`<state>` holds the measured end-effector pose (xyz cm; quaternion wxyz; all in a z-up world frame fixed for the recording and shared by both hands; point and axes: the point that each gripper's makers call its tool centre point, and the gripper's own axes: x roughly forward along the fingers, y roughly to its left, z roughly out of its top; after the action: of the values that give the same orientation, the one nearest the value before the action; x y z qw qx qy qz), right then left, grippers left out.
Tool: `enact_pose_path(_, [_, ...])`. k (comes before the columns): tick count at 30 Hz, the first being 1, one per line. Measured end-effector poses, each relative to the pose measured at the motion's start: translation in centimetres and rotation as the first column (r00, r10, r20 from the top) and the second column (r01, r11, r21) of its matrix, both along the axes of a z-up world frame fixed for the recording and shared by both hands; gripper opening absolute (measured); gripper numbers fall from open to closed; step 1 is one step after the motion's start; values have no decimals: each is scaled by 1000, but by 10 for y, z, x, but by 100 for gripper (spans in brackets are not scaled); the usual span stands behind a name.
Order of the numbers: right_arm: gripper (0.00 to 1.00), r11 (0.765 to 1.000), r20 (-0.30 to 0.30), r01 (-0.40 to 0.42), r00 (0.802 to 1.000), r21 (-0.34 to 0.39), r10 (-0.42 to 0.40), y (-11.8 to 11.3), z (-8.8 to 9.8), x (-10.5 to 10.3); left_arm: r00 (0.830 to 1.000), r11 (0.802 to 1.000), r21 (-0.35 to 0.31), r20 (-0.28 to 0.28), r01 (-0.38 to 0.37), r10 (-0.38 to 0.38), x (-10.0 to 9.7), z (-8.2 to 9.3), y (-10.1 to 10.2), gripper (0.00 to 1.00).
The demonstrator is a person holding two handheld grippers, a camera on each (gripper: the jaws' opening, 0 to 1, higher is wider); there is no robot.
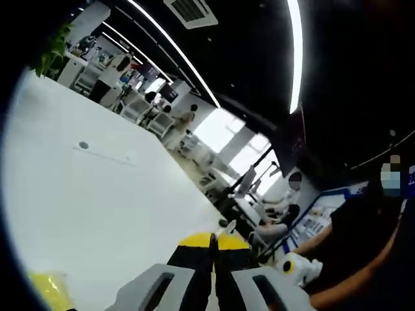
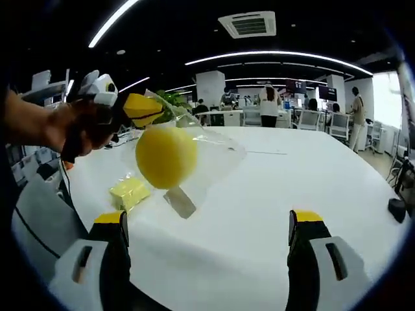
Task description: Compare the silicone blocks by pressing each to a similar depth, holding the contact briefly, and releasing to observe deformation and rebound differences across the visible hardness samples.
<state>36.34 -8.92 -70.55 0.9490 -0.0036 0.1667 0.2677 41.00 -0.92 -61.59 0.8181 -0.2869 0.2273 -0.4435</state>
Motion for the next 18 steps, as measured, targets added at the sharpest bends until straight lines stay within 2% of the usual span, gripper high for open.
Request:
enact_pose_path(12, [96,1000,-13,-3,1000,-8,3,0,-2,-1,994,999,-18,-99,-40,38,9,-29,4,0])
enact_pose_path(18, [96,1000,-21,3,1000,-9,-3,-1,-5,0,982,994,-55,-173,-92,81,16,-45,13,0])
